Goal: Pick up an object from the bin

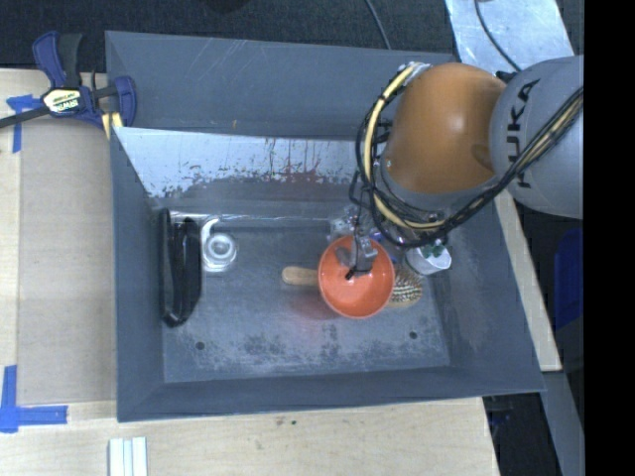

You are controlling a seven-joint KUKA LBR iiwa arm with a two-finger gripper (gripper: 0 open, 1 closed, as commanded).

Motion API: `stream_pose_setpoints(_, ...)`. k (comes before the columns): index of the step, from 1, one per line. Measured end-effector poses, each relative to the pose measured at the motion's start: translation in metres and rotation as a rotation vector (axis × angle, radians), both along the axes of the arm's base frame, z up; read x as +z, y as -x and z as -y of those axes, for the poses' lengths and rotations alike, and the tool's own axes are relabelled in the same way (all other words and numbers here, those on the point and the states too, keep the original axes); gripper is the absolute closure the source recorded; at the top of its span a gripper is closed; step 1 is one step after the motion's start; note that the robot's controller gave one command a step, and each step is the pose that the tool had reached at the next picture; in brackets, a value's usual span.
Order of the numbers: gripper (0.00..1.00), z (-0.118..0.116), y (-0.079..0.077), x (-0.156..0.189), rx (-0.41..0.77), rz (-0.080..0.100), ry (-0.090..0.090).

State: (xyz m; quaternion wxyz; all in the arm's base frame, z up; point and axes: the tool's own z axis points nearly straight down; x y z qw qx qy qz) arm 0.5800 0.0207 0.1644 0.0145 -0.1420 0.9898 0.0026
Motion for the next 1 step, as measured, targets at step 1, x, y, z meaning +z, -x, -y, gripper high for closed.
stream_pose_setpoints(1,1.0,0.0053,-0.0042,0.0804,-0.003,-0.002,0.001)
